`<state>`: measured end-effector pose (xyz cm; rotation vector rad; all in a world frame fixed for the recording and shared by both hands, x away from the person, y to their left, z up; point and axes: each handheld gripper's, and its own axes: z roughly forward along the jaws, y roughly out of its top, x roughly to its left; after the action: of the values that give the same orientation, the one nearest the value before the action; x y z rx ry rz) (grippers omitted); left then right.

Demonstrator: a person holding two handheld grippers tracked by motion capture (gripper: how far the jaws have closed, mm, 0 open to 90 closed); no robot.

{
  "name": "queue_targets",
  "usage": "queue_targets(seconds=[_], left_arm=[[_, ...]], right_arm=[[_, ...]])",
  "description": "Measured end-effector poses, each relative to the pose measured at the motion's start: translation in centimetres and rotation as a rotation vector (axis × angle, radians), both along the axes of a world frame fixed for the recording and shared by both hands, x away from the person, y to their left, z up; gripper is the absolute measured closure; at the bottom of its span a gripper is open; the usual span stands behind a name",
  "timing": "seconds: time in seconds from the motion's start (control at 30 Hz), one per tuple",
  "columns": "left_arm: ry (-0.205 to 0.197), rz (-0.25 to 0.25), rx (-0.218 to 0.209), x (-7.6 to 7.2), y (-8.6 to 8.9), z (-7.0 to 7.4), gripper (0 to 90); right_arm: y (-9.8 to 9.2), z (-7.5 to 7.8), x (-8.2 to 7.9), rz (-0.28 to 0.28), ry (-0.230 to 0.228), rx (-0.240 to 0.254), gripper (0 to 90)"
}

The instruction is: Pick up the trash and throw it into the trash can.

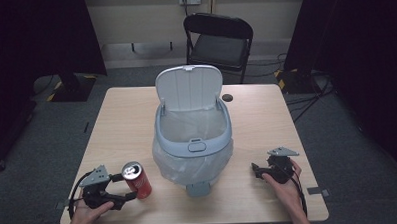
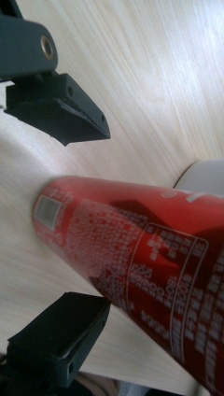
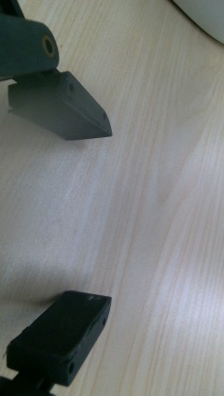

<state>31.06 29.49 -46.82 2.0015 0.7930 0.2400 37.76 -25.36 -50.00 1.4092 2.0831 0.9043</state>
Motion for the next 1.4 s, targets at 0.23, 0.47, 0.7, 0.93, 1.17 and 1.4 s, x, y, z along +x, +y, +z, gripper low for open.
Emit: queue_targets(seconds=[0.23, 0.47, 0.7, 0.93, 1.17, 1.4], left_arm=[[-0.027, -0.002, 0.034, 0.6, -1.7, 0.2, 16.1], [-0.064, -0.007, 0.062, 0.8, -3.0, 0.2, 30.2], [-0.069, 0.024, 0.065, 0.9, -2.7, 0.4, 33.8], [-0.049, 0.075, 0.006, 1.7, -2.0, 1.2, 34.0], [-0.083, 0.151, -0.036, 3.1, -1.4, 3.5, 34.1], [-0.082, 0.200, -0.130, 3.7, -0.8, 5.5, 34.1]], right_arm=[[0.0, 0.0, 0.0, 0.000, 0.000, 0.000, 14.5], [0.0, 0.0, 0.0, 0.000, 0.000, 0.000, 14.5], [0.0, 0.0, 0.0, 0.000, 0.000, 0.001, 14.5], [0.0, 0.0, 0.0, 0.000, 0.000, 0.000, 14.5], [0.0, 0.0, 0.0, -0.003, 0.001, 0.002, 14.2], [0.1, 0.0, 0.0, -0.008, 0.002, 0.003, 13.9]])
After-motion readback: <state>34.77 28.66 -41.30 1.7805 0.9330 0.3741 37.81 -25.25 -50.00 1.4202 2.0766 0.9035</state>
